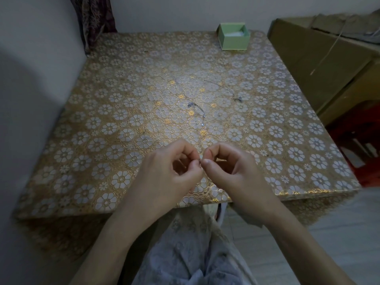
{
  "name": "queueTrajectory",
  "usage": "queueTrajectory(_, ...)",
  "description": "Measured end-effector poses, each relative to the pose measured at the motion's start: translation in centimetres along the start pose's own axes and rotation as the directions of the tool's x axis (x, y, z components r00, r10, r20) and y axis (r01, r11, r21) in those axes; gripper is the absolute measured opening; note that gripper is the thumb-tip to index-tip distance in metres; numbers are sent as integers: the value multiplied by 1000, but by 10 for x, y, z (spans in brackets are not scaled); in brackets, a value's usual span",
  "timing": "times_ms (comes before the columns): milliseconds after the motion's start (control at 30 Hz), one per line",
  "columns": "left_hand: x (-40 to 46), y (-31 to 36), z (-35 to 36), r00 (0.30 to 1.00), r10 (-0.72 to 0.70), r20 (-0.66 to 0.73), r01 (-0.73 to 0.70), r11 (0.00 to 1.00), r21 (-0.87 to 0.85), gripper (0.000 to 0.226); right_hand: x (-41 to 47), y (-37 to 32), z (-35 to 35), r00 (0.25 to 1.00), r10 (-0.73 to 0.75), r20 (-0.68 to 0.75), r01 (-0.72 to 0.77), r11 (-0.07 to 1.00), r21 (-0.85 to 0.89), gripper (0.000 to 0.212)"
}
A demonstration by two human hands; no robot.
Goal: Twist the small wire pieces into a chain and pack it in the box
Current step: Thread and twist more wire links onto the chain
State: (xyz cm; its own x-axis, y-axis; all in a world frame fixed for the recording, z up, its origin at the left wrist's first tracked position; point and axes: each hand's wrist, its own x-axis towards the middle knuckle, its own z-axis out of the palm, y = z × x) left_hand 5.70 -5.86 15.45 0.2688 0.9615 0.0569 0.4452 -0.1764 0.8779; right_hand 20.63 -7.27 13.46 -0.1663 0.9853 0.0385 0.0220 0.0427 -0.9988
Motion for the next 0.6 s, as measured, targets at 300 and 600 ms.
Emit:
queueTrajectory(300,0,-8,-3,996,-22,84,35,986,-160,9,2,-1,-4,998,29,53,-27,999,-25,8)
queueTrajectory(600,3,-12,-5,979,-54,197,91,978,-187,10,4,0,-6,997,67,-26,-64,994,93,7)
